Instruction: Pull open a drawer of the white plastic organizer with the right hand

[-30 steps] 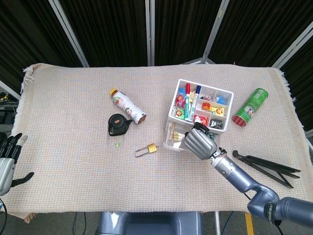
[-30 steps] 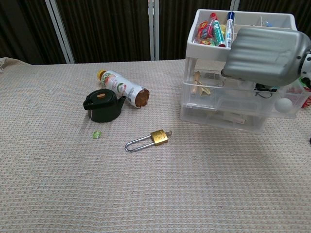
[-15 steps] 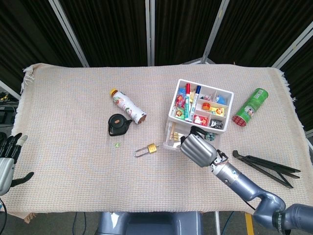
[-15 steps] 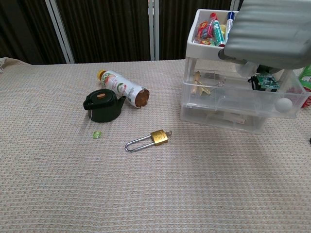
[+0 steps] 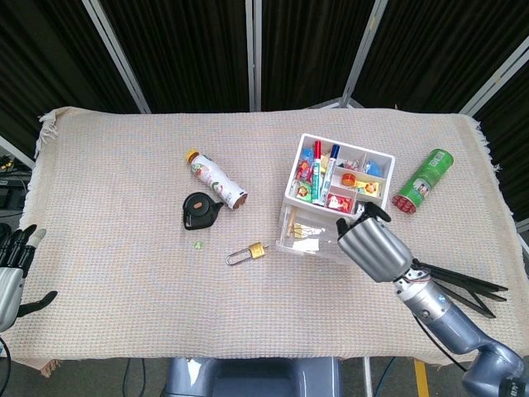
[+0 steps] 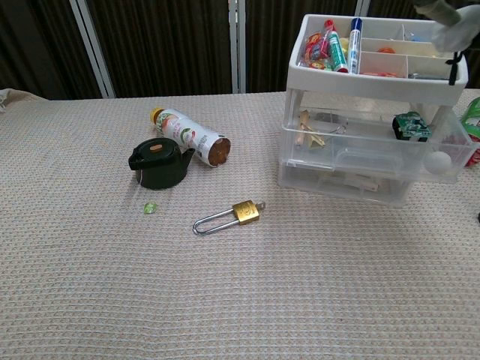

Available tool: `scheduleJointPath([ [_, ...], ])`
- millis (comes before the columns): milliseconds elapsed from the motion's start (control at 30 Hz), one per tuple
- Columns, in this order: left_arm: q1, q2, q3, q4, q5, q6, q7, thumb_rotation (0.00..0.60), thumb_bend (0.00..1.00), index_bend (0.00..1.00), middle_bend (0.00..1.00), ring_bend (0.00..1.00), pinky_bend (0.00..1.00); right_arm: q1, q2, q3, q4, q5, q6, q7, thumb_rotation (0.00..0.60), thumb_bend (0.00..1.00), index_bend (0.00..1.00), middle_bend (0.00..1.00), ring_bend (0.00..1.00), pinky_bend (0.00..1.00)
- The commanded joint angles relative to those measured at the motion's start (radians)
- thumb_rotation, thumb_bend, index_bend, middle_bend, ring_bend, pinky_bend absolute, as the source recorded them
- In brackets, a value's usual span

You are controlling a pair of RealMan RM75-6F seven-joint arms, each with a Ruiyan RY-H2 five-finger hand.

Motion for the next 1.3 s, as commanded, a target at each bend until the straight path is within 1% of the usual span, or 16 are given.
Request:
scheduleJointPath([
  [33, -0.001, 0.0, 0.0, -0.002, -0.003, -0.004, 0.005, 0.6, 0.1, 0.0, 0.0, 0.0, 0.0, -0.049, 0.039, 0.004, 0.064, 0.011, 0.056, 0.093, 0.6, 0.2, 0.64, 0.99, 0.95, 0.75],
  [133, -0.002, 0.0, -0.001, -0.007, -0.006, -0.005, 0.008, 0.6, 0.1, 0.0, 0.0, 0.0, 0.0, -0.077, 0.047, 0.004, 0.127, 0.033, 0.077, 0.177, 0.6, 0.2, 0.64, 0.99, 0.95, 0.75],
  [233, -0.001, 0.0, 0.0, -0.011, -0.006, -0.005, 0.012, 0.6, 0.1, 0.0, 0.0, 0.0, 0.0, -0.105, 0.04, 0.0, 0.199, 0.077, 0.079, 0.254, 0.6, 0.2, 0.64, 0.99, 0.95, 0.75],
  [400, -0.002, -0.001, 0.001, -0.012, -0.008, -0.01, 0.016, 0.6, 0.1, 0.0, 0.0, 0.0, 0.0, -0.133, 0.014, -0.006, 0.287, 0.111, 0.08, 0.337, 0.6, 0.2, 0.64, 0.99, 0.95, 0.75],
  [500, -0.004, -0.002, 0.001, -0.013, -0.01, -0.014, 0.018, 0.6, 0.1, 0.0, 0.0, 0.0, 0.0, -0.149, -0.013, -0.021, 0.356, 0.13, 0.064, 0.379, 0.6, 0.19, 0.63, 0.99, 0.95, 0.74],
  [600, -0.006, -0.004, 0.003, -0.013, -0.01, -0.018, 0.022, 0.6, 0.1, 0.0, 0.0, 0.0, 0.0, -0.161, -0.039, -0.033, 0.4, 0.156, 0.033, 0.403, 0.6, 0.17, 0.62, 0.98, 0.95, 0.74],
  [667, -0.006, -0.005, 0.003, -0.014, -0.008, -0.018, 0.025, 0.6, 0.1, 0.0, 0.0, 0.0, 0.0, -0.168, -0.06, -0.044, 0.415, 0.194, -0.012, 0.43, 0.6, 0.16, 0.6, 0.98, 0.95, 0.74],
  [733, -0.005, -0.005, 0.003, -0.015, -0.008, -0.017, 0.025, 0.6, 0.1, 0.0, 0.0, 0.0, 0.0, -0.169, -0.078, -0.048, 0.435, 0.194, -0.02, 0.439, 0.6, 0.15, 0.59, 0.98, 0.94, 0.74],
  [800, -0.006, -0.006, 0.003, -0.015, -0.01, -0.018, 0.026, 0.6, 0.1, 0.0, 0.0, 0.0, 0.0, -0.171, -0.098, -0.051, 0.458, 0.186, -0.018, 0.449, 0.6, 0.13, 0.54, 0.98, 0.94, 0.74],
  [867, -0.007, -0.007, 0.004, -0.014, -0.01, -0.021, 0.026, 0.6, 0.1, 0.0, 0.0, 0.0, 0.0, -0.173, -0.111, -0.052, 0.472, 0.19, -0.022, 0.449, 0.6, 0.11, 0.45, 0.97, 0.94, 0.74],
  [967, -0.007, -0.008, 0.003, -0.011, -0.009, -0.021, 0.023, 0.6, 0.1, 0.0, 0.0, 0.0, 0.0, -0.177, -0.126, -0.04, 0.472, 0.222, -0.032, 0.44, 0.6, 0.1, 0.38, 0.95, 0.93, 0.74],
  [1067, -0.007, -0.008, 0.003, -0.011, -0.01, -0.02, 0.019, 0.6, 0.1, 0.0, 0.0, 0.0, 0.0, -0.182, -0.13, -0.034, 0.471, 0.228, -0.023, 0.433, 0.6, 0.09, 0.35, 0.93, 0.91, 0.73],
  [1200, -0.008, -0.007, 0.004, -0.01, -0.011, -0.023, 0.017, 0.6, 0.1, 0.0, 0.0, 0.0, 0.0, -0.194, -0.134, -0.025, 0.469, 0.224, 0.01, 0.44, 0.6, 0.09, 0.33, 0.9, 0.89, 0.71],
  [1300, -0.008, -0.006, 0.004, -0.01, -0.01, -0.022, 0.015, 0.6, 0.1, 0.0, 0.0, 0.0, 0.0, -0.21, -0.138, -0.013, 0.464, 0.22, 0.057, 0.467, 0.6, 0.09, 0.3, 0.82, 0.81, 0.69],
])
